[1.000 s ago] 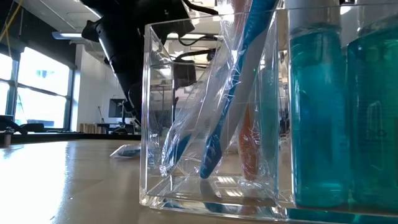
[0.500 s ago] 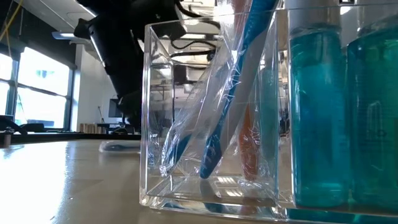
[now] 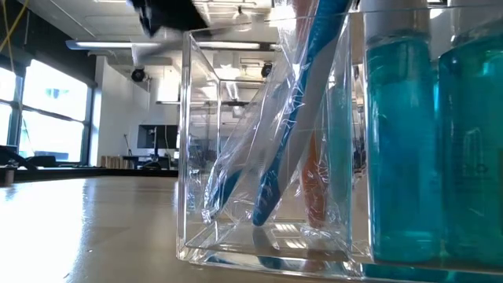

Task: Pick & Place toothbrushing station
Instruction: Put the blue toothbrush into the transparent organizer

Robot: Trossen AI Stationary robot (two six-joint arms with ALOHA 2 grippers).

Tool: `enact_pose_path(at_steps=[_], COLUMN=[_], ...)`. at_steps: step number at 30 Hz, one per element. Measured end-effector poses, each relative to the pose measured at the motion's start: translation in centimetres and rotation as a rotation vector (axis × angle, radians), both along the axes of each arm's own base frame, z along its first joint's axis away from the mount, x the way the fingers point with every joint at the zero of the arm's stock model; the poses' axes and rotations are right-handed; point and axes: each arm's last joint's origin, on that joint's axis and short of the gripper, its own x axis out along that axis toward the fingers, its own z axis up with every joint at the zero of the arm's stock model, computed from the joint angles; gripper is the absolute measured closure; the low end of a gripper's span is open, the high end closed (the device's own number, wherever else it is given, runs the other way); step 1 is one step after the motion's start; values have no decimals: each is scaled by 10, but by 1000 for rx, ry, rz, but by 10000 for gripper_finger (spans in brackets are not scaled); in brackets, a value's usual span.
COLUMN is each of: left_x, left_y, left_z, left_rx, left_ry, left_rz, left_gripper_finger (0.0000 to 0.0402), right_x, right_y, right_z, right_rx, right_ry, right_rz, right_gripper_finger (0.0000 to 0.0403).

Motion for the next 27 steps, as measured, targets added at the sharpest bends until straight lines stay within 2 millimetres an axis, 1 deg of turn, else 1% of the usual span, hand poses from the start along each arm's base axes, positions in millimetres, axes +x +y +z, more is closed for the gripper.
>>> enact_pose_path(at_steps=[2,5,8,11,13,15,19,24,27], left_x=[-9,-18,-22,-17,-16,-14,-10,-8,-1], left_y=[-14,-32,-46,-56,-63,-65,-69,-71,-70], left_z=[14,24,26,23,21,20,16,19,17], left_rx=[21,77,118,145,159,166,197,206,236], left_ry=[-79,-160,-193,-213,-222,-231,-224,-249,-258], left_rz=[-59,-102,-153,-192,-229,-240,-302,-372,-373], left_gripper_finger=[394,394,394,394,394,394,394,394,394], right_x=[4,9,12,13,13,13,13,13,13], right_y=[3,7,13,17,18,18,18,19,18], right_z=[6,18,27,32,34,34,33,32,34], right_rx=[-27,-59,-80,-79,-67,-66,-61,-56,-43], right_ry=[-52,-146,-218,-256,-274,-274,-264,-252,-271], right_rz=[39,119,235,350,379,383,385,399,393], right_gripper_finger=[399,399,398,397,392,380,332,248,206])
